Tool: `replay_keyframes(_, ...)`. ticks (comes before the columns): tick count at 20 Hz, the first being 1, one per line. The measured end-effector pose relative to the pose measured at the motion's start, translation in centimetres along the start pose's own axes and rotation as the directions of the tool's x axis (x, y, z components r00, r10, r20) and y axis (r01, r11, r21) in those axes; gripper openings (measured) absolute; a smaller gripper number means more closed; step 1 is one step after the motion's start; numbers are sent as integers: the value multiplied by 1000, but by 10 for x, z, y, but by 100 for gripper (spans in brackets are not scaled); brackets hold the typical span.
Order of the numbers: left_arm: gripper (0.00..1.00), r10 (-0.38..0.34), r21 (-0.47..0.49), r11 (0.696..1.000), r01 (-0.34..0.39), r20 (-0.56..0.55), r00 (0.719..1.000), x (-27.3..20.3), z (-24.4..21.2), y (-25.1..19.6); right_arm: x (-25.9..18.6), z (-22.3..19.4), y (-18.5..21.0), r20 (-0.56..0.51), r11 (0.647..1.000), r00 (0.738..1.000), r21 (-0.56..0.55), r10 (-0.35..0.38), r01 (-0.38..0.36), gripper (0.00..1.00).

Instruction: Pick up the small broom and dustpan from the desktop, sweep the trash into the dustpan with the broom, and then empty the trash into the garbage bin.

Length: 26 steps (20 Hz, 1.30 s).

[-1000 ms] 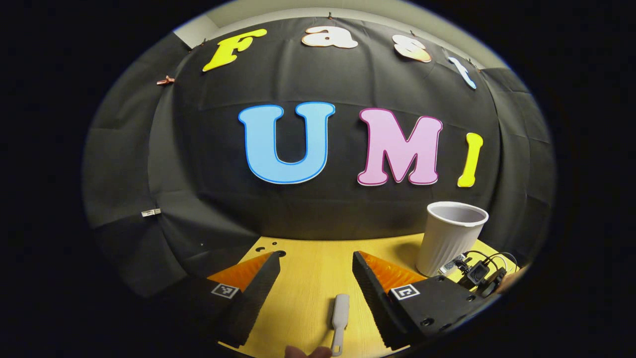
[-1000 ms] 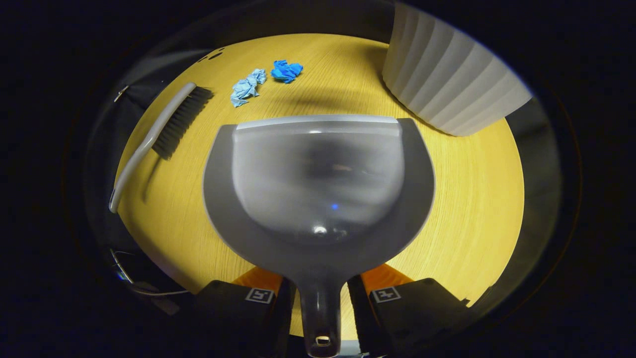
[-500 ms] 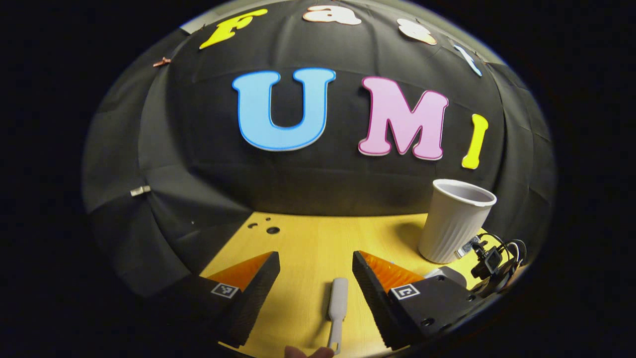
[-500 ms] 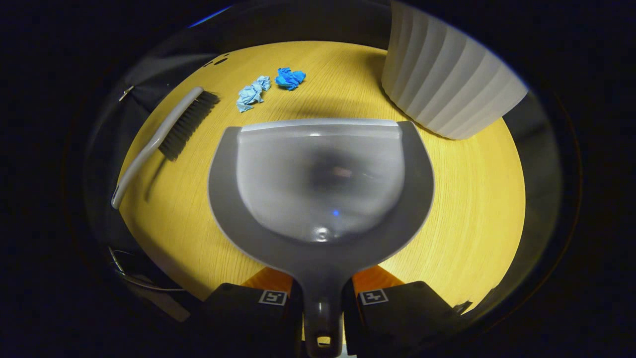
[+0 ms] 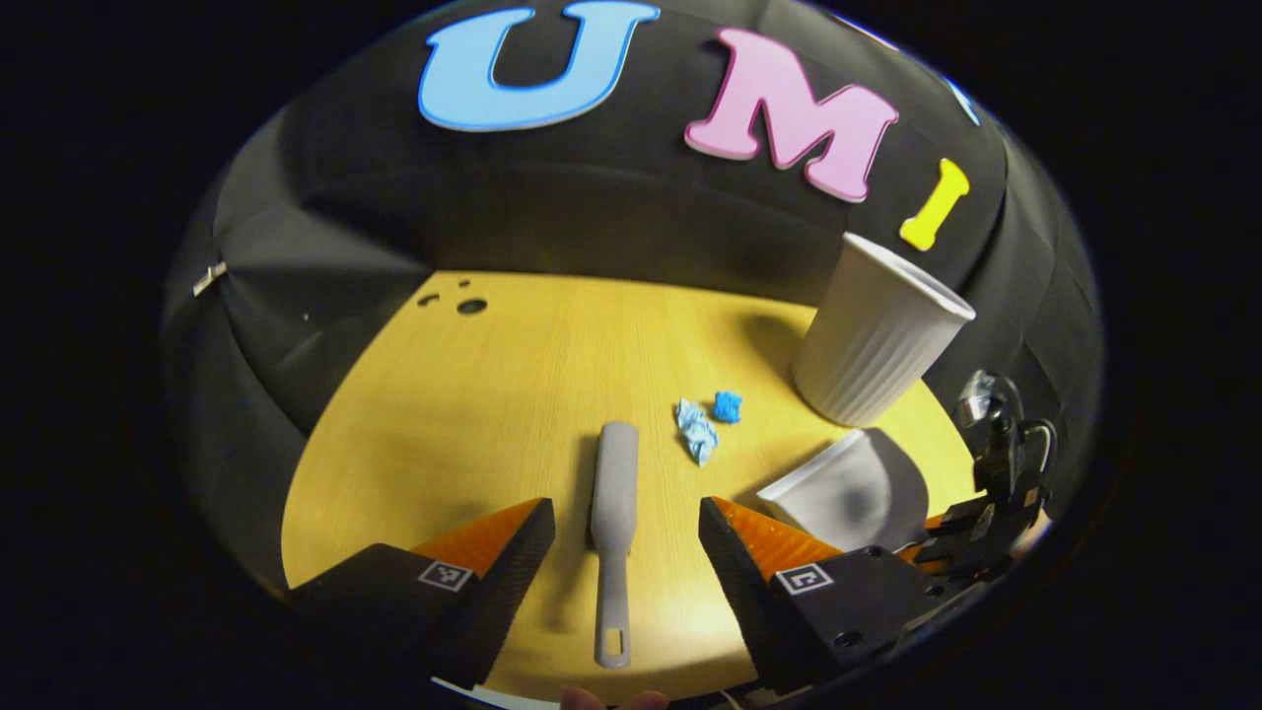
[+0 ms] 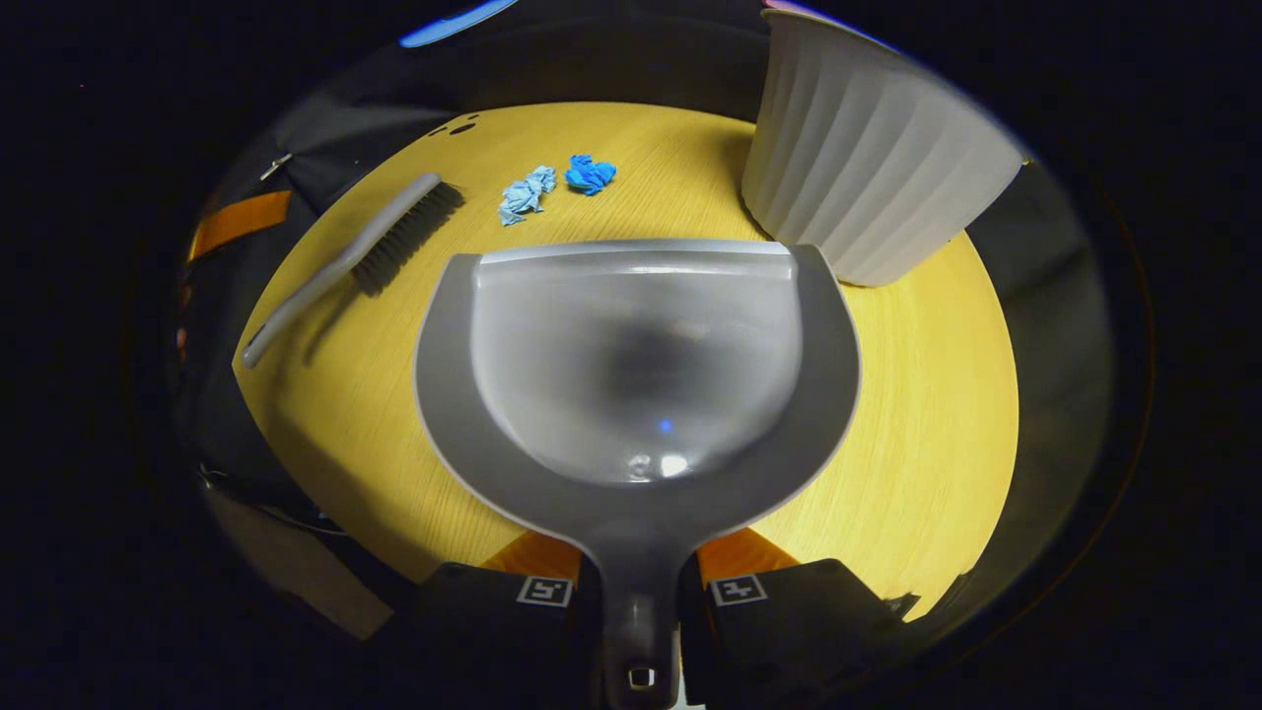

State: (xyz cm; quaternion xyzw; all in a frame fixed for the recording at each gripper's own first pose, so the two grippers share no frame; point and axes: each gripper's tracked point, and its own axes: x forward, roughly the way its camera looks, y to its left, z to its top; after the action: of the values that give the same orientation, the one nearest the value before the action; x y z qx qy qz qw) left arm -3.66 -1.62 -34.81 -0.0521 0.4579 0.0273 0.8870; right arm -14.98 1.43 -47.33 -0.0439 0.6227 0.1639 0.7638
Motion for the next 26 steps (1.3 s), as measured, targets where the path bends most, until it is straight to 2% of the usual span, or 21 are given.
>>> replay_keyframes(3, 95, -34, 12, 999, 35, -118, 992, 23, -28, -5, -8, -4, 0, 6, 1000, 1000, 18, 5, -5, 36)
replay_keyframes(4, 95, -21, 18, 1000, 24, -146, 989, 30, -35, -2, -11, -4, 0, 8, 1000, 1000, 23, 4, -4, 36)
replay_keyframes(5, 89, -9, 28, 1000, 14, -176, 984, 38, -41, 1, -13, -5, 0, 11, 1000, 1000, 25, 1, -1, 35)
replay_keyframes(6, 94, 7, 41, 999, 2, -214, 977, 45, -49, 5, -16, -4, 0, 17, 1000, 1000, 29, -2, 2, 36)
replay_keyframes(8, 94, 31, 68, 998, -12, -276, 961, 58, -65, 11, -20, -2, 2, 25, 999, 1000, 41, -6, 5, 35)
replay_keyframes(13, 90, 72, 118, 993, -30, -367, 927, 83, -85, 19, -26, -6, -1, 29, 999, 999, 45, -31, 30, 36)
replay_keyframes(16, 87, 69, 115, 993, -24, -416, 907, 84, -95, 15, -31, -11, -5, 28, 997, 999, 63, -38, 36, 35)
replay_keyframes(18, 83, 78, 136, 990, -23, -411, 908, 87, -93, 16, -33, -13, -9, 28, 996, 999, 75, -45, 43, 35)
replay_keyframes(21, 81, 132, 176, 983, -57, -449, 884, 88, -98, 24, -34, -15, -8, 25, 996, 999, 85, -42, 40, 35)
replay_keyframes(24, 56, 143, 160, 984, -73, -486, 862, 90, -98, 21, -36, -15, -3, 33, 997, 999, 67, -30, 27, 35)
replay_keyframes(25, 54, 142, 169, 983, -66, -488, 861, 89, -91, 21, -37, -15, 0, 34, 998, 999, 52, -23, 22, 35)
replay_keyframes(26, 42, 134, 168, 984, -59, -484, 865, 93, -93, 21, -38, -15, 3, 31, 999, 999, 35, -17, 16, 36)
